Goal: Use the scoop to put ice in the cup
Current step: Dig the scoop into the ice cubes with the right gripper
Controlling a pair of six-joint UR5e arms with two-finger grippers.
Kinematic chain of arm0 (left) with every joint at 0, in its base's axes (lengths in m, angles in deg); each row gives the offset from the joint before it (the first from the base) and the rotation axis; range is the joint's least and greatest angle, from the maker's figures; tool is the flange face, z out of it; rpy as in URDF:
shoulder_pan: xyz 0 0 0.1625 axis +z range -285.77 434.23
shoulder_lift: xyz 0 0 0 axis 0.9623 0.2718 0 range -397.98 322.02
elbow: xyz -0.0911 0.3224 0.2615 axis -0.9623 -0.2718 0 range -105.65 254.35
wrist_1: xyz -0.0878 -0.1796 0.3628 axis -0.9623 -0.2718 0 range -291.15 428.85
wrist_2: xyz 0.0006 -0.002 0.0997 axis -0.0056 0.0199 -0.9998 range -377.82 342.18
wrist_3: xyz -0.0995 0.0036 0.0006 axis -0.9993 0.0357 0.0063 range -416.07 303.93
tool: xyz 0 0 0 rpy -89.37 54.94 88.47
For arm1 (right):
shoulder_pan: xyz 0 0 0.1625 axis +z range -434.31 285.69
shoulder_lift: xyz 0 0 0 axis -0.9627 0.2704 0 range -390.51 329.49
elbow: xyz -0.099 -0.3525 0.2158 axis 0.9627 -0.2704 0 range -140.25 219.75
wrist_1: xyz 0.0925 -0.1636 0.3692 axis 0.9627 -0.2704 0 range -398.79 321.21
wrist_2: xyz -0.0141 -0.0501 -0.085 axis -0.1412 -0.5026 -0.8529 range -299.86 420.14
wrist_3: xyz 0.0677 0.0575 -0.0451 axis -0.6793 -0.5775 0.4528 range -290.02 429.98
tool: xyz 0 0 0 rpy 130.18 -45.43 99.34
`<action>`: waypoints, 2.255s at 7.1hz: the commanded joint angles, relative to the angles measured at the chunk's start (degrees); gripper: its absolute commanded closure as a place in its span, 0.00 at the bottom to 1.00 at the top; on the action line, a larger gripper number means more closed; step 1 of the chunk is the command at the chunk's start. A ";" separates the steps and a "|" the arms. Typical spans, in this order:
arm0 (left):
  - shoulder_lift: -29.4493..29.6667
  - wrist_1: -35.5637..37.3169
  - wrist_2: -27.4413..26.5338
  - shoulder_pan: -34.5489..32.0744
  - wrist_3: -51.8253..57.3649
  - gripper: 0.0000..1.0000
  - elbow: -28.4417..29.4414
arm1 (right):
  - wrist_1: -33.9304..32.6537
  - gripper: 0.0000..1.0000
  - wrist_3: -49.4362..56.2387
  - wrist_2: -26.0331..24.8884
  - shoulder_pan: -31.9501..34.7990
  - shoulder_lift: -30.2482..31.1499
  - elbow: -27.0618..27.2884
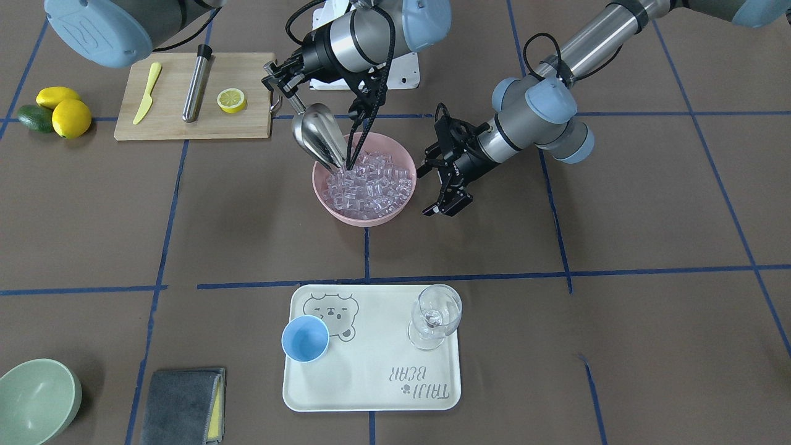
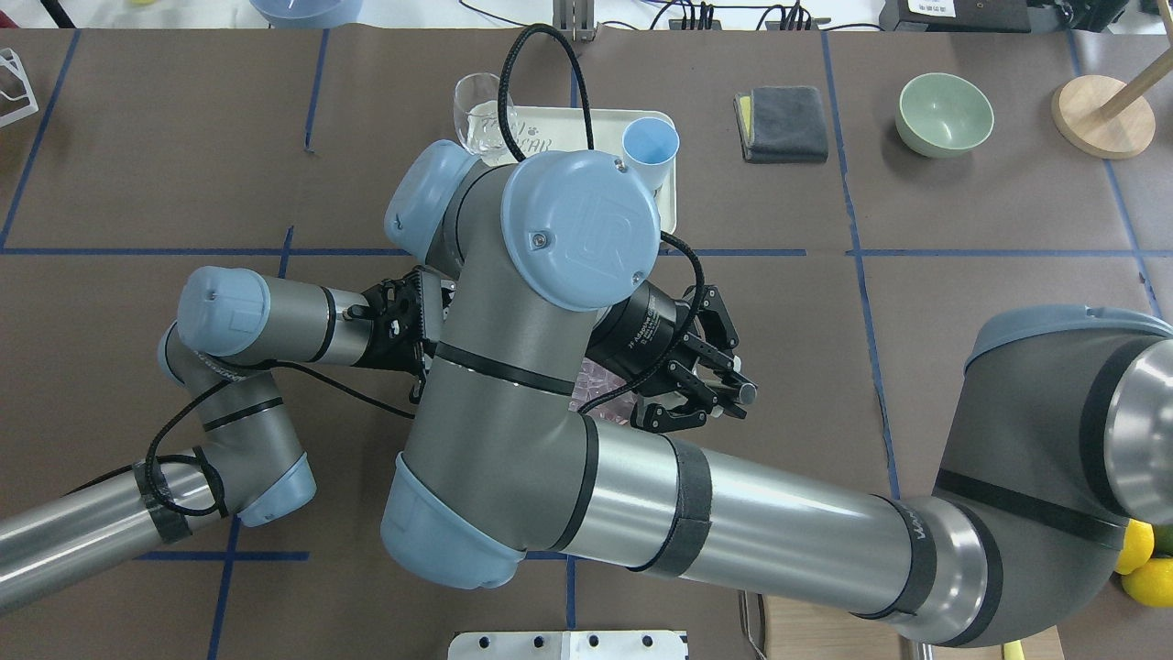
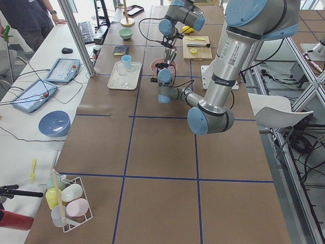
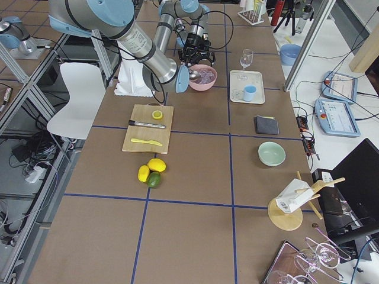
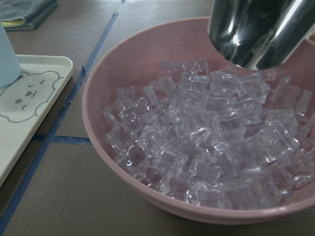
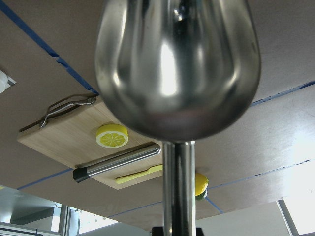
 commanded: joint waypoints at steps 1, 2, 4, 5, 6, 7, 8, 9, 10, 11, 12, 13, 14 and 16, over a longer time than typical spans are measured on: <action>0.00 0.00 0.00 0.09 0.00 0.00 0.00 | 0.31 1.00 0.15 -0.17 0.02 0.11 -0.34; 0.00 0.00 0.00 0.09 0.00 0.00 0.00 | 1.18 1.00 0.15 -0.26 0.02 0.37 -0.69; 0.00 0.00 0.00 0.09 0.00 0.00 0.00 | 6.09 1.00 -0.29 -0.35 -0.15 2.38 -0.60; 0.00 0.00 0.00 0.09 0.00 0.00 0.00 | 7.85 1.00 -0.81 -0.35 -0.15 2.74 -0.51; 0.00 0.00 0.00 0.00 0.00 0.00 0.00 | 10.57 1.00 -1.08 -0.43 -0.15 3.88 -0.34; 0.00 0.00 0.00 0.00 0.00 0.00 0.00 | 13.21 1.00 -2.56 -0.52 -0.59 5.19 -0.34; 0.00 0.00 0.00 0.00 0.00 0.00 0.00 | 15.67 1.00 -3.27 -0.96 -0.77 6.08 -0.25; 0.00 0.00 0.00 0.00 0.00 0.00 0.00 | 16.22 1.00 -3.28 -1.05 -0.85 6.35 0.19; 0.00 0.00 0.00 0.00 0.00 0.00 0.00 | 17.79 1.00 -3.37 -1.05 -0.86 6.78 0.28; 0.00 0.00 0.00 0.09 0.00 0.00 0.00 | 19.20 1.00 -3.80 -1.05 -0.86 7.40 0.36; 0.00 0.00 0.00 0.09 0.00 0.00 0.00 | 21.21 1.00 -4.41 -1.05 -0.86 10.01 2.80; 0.00 0.00 0.00 0.09 0.00 0.00 0.00 | 22.88 1.00 -4.68 -1.05 -0.94 14.48 8.22; 0.00 0.00 0.00 0.09 0.00 0.00 0.00 | 22.99 1.00 -4.68 -1.05 -0.94 16.61 11.93; 0.00 0.00 0.00 0.09 0.00 0.00 0.00 | 25.78 1.00 -4.68 -1.05 -0.94 17.24 12.58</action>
